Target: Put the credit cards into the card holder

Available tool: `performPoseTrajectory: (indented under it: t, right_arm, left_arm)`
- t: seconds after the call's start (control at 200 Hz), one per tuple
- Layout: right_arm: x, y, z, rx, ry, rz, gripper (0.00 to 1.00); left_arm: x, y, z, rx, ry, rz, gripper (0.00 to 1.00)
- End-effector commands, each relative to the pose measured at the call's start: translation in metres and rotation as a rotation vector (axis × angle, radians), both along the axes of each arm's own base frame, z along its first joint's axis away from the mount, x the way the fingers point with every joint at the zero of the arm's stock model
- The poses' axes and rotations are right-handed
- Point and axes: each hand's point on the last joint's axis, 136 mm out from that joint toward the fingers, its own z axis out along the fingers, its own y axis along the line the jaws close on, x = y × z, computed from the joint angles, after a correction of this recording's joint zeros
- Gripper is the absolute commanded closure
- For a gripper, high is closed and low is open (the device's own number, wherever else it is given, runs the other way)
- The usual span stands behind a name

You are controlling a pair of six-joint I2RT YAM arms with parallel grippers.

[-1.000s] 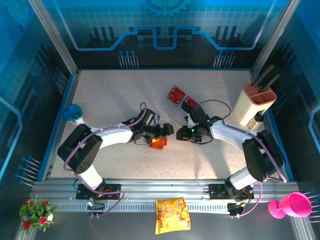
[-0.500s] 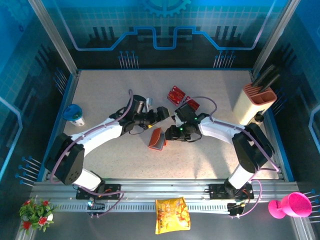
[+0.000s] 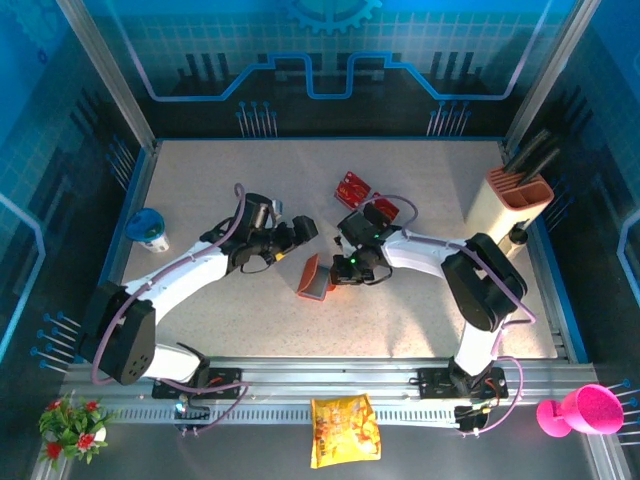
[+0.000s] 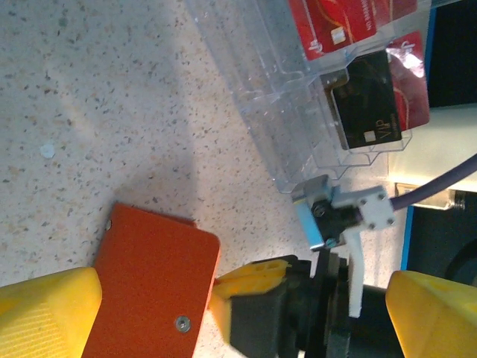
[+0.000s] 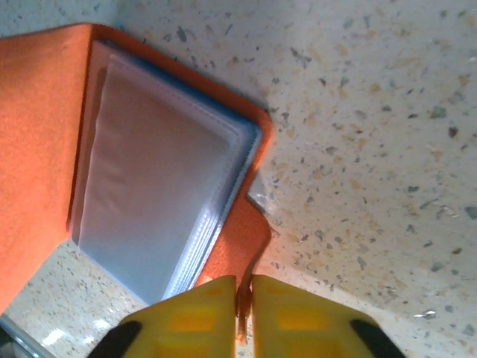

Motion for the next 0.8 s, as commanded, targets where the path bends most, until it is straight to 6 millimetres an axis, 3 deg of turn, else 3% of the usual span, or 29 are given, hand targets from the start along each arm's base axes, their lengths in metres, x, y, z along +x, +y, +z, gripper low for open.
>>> performPoseTrajectory:
  t: [0.0, 0.15, 0.25, 0.295, 0.445, 0.565, 0.695, 0.79]
  right_arm:
    - [0.014, -0.005, 0.004, -0.03, -0.027, 0.017, 0.97]
    - [0.03, -0.014, 0.008, -0.047, -0.048, 0.029, 0.99]
    - [0.036, -0.017, 0.013, -0.051, -0.059, 0.04, 0.74]
    - [0.037, -0.018, 0.018, -0.05, -0.069, 0.038, 0.68]
    - [0.033, -0.017, 0.047, -0.002, -0.106, 0.006, 0.69]
    - [0.028, -0.008, 0.073, 0.04, -0.154, -0.001, 0.73]
    - [0.022, 0.014, 0.09, 0.078, -0.179, 0.023, 0.76]
    - [0.019, 0.034, 0.095, 0.102, -0.179, 0.055, 0.77]
  left_arm:
    - [-0.006, 0.008, -0.003, 0.028, -0.002, -0.001, 0.01]
    - [-0.008, 0.008, -0.007, 0.026, 0.007, 0.0, 0.01]
    - [-0.009, 0.009, -0.009, 0.027, 0.013, 0.003, 0.01]
    - [-0.009, 0.01, -0.011, 0.03, 0.017, 0.005, 0.01]
    - [-0.012, 0.016, -0.014, 0.06, 0.029, 0.027, 0.01]
    - [-0.016, 0.033, -0.022, 0.137, 0.056, 0.085, 0.01]
    - [-0.026, 0.067, -0.037, 0.292, 0.152, 0.198, 0.01]
    - [-0.029, 0.077, -0.04, 0.313, 0.166, 0.241, 0.01]
